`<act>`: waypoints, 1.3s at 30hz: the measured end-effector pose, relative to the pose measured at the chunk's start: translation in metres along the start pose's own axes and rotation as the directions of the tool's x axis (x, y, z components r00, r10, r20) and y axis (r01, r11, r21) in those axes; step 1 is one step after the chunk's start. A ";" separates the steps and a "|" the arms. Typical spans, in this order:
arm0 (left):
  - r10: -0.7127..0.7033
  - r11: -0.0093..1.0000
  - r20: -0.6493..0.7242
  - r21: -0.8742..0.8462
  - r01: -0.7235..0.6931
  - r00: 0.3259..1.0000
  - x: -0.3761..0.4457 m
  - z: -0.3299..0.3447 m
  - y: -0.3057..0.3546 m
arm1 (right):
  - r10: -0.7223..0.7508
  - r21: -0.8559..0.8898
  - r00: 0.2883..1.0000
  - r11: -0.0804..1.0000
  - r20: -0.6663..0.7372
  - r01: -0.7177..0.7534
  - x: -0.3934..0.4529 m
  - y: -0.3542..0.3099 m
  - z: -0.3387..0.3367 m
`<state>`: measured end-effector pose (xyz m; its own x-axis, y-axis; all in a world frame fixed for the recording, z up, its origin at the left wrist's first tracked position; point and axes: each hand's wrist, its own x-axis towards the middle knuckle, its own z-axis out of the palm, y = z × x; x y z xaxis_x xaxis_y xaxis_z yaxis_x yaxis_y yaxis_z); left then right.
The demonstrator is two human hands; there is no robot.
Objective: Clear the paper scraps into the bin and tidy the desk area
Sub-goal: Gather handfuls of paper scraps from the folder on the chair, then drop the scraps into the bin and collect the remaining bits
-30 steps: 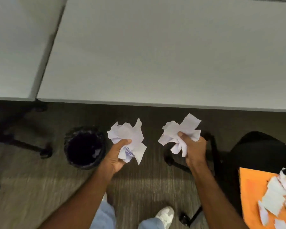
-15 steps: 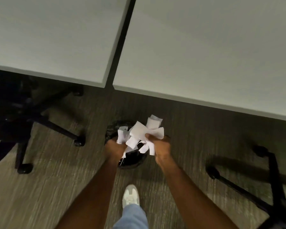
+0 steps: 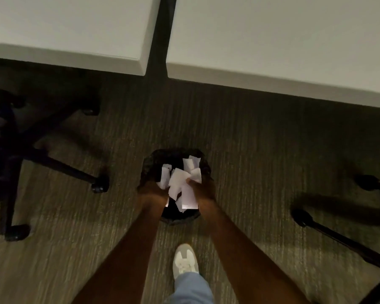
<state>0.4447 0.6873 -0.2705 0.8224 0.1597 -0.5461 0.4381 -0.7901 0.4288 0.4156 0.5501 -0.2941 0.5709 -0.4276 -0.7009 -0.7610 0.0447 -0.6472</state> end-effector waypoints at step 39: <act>0.750 0.492 0.272 0.380 -0.783 0.603 -0.278 0.074 0.320 | -0.579 -0.864 0.806 0.463 -0.124 0.199 -0.144 -0.053 -0.485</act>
<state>0.3295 0.3459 -0.0345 0.7259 -0.6571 -0.2034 -0.5662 -0.7387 0.3657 0.2245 0.1716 -0.0129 0.8625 -0.4826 -0.1524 -0.5044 -0.8445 -0.1801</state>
